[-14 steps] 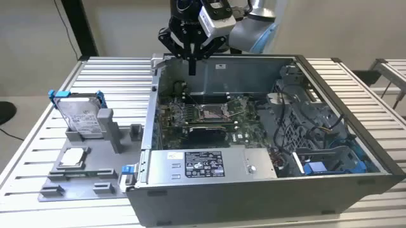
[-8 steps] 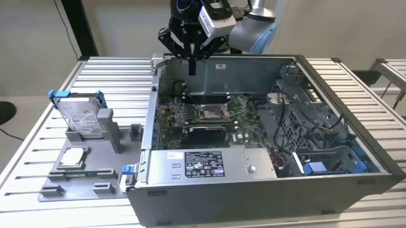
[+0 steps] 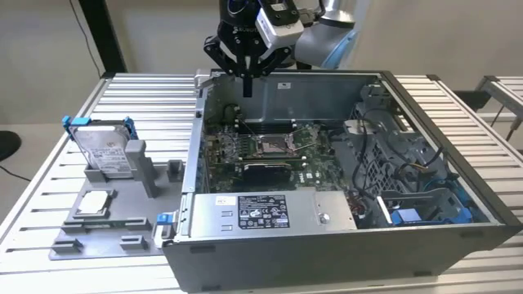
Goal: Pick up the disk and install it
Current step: 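Reach for the disk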
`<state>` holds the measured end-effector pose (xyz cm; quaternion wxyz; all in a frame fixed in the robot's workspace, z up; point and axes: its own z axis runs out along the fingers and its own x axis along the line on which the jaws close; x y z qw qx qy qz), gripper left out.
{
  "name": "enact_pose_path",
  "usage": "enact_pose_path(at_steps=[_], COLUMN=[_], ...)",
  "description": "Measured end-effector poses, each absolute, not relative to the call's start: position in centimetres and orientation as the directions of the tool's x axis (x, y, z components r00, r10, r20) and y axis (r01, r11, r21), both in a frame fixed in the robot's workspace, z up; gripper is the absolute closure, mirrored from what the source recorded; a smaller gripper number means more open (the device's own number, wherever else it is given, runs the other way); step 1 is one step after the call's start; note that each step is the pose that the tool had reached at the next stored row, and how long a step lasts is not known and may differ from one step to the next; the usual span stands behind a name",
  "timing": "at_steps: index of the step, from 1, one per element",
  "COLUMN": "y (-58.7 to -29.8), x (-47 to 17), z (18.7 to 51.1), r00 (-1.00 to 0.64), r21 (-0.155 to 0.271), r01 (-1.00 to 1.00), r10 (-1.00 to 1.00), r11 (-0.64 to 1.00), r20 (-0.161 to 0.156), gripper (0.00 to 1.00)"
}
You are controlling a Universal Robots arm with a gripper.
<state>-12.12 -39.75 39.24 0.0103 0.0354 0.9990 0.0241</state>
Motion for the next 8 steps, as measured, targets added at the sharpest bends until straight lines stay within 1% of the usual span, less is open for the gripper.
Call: enact_pose_path(at_steps=[8], y=[-38.0], x=[-12.3], z=[39.2], r00=[-0.997], r21=[0.049], r01=[0.070], r10=[0.071], r11=[0.996], r20=[-0.019], gripper=[1.00])
